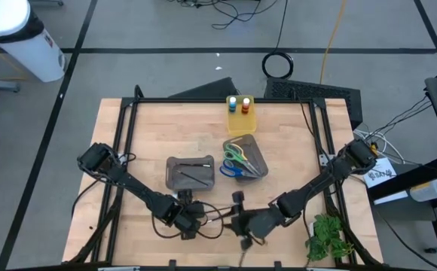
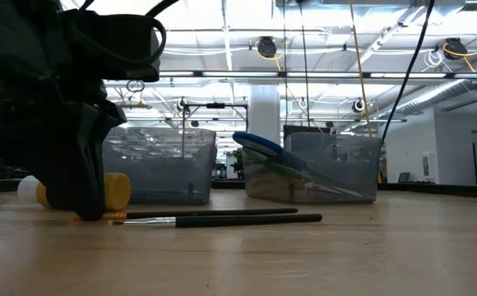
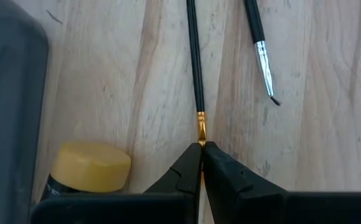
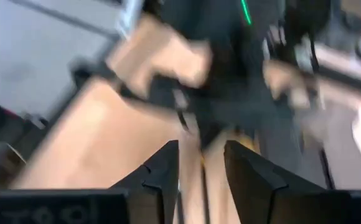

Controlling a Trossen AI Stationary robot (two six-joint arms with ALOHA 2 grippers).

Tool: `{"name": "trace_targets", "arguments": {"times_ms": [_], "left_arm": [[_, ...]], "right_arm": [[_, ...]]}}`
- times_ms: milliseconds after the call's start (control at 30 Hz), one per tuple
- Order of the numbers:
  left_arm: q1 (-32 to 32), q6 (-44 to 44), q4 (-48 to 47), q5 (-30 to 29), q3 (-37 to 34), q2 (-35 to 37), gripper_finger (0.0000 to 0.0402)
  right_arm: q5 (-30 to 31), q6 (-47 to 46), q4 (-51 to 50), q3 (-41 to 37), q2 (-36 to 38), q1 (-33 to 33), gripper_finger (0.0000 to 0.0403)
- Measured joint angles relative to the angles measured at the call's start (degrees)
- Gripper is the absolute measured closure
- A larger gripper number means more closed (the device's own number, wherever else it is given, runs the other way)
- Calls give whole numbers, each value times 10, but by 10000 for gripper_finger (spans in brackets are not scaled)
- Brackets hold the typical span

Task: Pick & Place Paint Supplies
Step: Put the gold paint brush into the left black bin

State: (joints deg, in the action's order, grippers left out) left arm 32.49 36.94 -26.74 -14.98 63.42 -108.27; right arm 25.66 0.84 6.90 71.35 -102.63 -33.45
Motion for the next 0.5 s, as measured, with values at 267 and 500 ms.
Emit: {"name": "trace_targets", "arguments": {"times_ms": [267,500], "left_arm": [[-1,1,0,0,0,0,376],[-2,-3,0,1,0,0,376]], "right_arm": [[-17,-110,-135,0,-54,41,240],[-82,-111,-144,0,-117,80,243]]}}
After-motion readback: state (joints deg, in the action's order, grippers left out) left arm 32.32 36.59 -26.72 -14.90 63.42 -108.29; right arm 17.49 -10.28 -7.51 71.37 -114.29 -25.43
